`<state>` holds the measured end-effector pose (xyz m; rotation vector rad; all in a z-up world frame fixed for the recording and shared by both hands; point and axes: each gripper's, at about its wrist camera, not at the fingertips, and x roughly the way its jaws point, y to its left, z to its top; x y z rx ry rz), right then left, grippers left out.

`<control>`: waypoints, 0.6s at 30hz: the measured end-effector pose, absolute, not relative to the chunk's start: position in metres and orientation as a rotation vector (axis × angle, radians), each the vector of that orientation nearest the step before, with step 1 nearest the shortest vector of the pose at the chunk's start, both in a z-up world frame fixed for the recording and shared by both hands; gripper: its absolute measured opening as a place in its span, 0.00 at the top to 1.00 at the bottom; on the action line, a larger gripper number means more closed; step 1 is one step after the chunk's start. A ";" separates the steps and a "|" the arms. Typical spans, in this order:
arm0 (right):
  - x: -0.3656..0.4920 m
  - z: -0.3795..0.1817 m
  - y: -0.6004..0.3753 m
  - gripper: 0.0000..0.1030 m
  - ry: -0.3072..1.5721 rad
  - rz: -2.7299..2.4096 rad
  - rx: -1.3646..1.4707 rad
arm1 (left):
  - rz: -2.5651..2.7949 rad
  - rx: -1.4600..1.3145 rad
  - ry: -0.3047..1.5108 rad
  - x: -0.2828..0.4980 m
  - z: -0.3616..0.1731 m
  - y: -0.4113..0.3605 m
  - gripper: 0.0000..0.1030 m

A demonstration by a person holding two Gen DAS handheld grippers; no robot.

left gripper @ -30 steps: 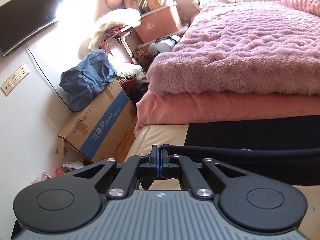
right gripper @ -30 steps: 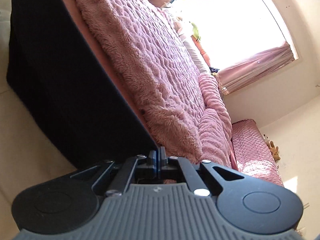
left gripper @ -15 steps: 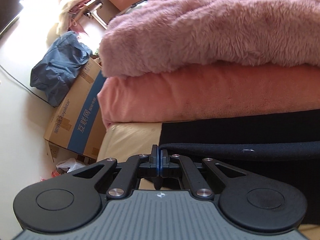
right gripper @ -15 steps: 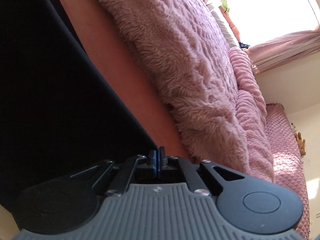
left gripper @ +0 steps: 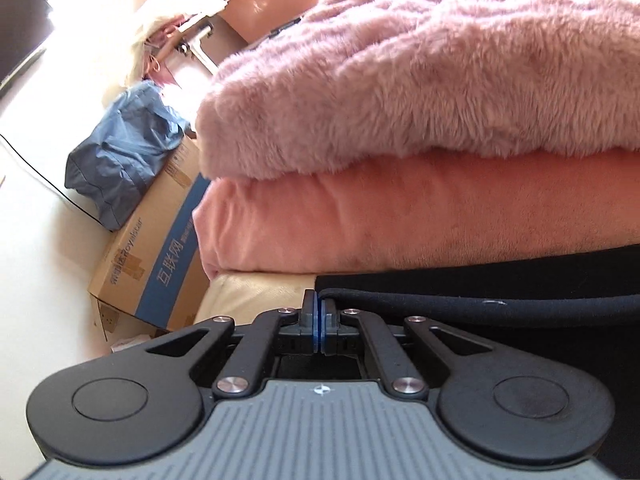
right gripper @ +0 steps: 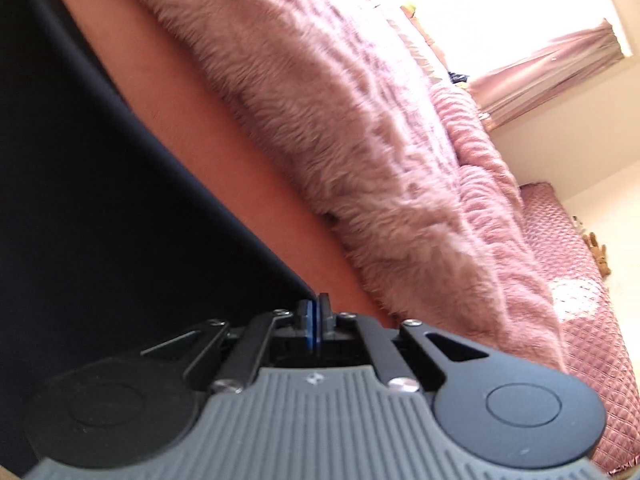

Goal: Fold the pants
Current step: 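Lift both hems and carry them toward the waistband with both grippers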

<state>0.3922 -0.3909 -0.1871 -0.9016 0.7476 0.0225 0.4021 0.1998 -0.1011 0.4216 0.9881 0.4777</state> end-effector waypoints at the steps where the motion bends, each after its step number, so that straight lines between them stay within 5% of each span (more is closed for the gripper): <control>1: 0.396 -0.187 -0.392 1.00 0.750 0.015 -0.899 | 0.474 0.428 0.984 0.403 -0.100 0.199 0.99; 12: 0.430 -0.224 -0.393 1.00 0.846 -0.041 -0.797 | 0.468 0.433 1.110 0.447 -0.131 0.202 0.99; 16: 0.408 -0.190 -0.419 0.67 0.758 -0.100 -0.632 | 0.459 0.471 1.120 0.449 -0.139 0.198 0.99; 18: 0.396 -0.171 -0.447 0.65 0.737 -0.125 -0.478 | 0.459 0.480 1.120 0.450 -0.144 0.194 0.99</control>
